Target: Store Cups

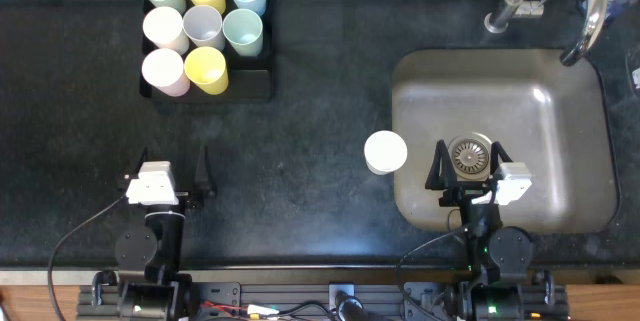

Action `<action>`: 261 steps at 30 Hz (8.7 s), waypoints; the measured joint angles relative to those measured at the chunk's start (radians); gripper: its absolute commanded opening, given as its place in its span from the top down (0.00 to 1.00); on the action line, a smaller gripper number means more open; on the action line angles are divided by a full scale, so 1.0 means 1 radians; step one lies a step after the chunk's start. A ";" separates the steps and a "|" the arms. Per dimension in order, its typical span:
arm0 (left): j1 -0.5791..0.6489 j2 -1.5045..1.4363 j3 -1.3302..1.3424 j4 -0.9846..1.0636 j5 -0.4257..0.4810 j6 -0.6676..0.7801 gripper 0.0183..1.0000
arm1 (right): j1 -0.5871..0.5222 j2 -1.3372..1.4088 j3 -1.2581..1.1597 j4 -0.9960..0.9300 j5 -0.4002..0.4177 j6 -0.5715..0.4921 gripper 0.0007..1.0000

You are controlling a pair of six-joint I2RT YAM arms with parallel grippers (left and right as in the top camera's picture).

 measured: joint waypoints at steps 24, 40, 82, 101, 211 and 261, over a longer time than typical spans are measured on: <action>0.000 0.000 0.000 0.000 0.003 0.003 0.00 | 0.000 0.000 0.000 0.000 0.000 0.001 0.00; 0.000 0.000 0.000 0.000 0.003 0.003 0.00 | -0.005 0.000 0.000 0.000 0.000 0.000 0.00; 0.000 0.000 -0.001 0.000 0.010 0.003 0.00 | 0.289 1.558 1.389 -1.316 -0.027 -0.426 0.00; 0.000 0.000 -0.001 0.000 0.010 0.003 0.00 | 0.237 1.751 1.389 -1.253 -0.014 -0.498 0.00; 0.000 0.000 -0.001 0.000 0.010 0.003 0.00 | 0.675 2.469 2.482 -1.239 0.047 -0.257 0.52; 0.000 -0.001 -0.001 0.000 0.010 0.003 0.00 | 0.171 1.371 1.536 -1.048 0.196 0.039 0.00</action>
